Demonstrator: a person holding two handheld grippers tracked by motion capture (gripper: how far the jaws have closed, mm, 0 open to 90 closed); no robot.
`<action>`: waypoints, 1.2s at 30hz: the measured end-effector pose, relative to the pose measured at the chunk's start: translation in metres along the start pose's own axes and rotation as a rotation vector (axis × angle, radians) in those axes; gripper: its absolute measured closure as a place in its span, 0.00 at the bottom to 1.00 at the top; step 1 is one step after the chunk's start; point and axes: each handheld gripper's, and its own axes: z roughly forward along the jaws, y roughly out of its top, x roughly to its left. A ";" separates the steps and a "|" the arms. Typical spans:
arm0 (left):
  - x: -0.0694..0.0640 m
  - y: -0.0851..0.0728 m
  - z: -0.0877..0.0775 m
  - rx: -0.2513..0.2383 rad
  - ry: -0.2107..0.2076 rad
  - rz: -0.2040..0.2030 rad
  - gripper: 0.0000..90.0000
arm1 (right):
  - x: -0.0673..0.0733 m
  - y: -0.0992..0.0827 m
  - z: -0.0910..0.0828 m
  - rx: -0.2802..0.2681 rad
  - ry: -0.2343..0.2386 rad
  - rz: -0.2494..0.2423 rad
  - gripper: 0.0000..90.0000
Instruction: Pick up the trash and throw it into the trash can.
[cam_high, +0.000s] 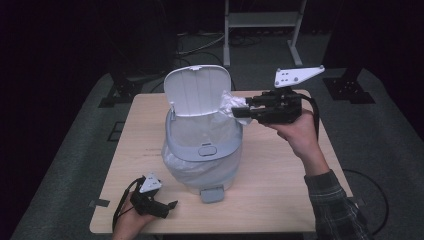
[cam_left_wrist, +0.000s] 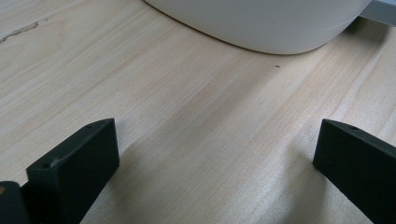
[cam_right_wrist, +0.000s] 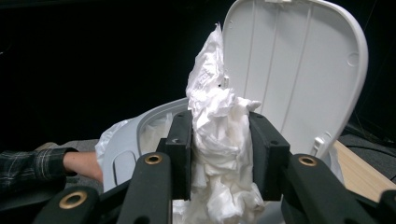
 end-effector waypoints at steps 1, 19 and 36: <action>0.000 0.000 0.000 0.000 0.000 0.000 0.00 | -0.001 0.002 0.003 0.000 0.000 -0.002 0.71; 0.000 0.000 0.000 0.000 -0.001 0.001 0.00 | 0.000 0.020 0.045 0.025 0.043 -0.017 0.71; 0.000 0.000 0.000 0.000 -0.005 0.004 0.00 | 0.007 0.029 0.082 0.058 0.073 -0.037 0.63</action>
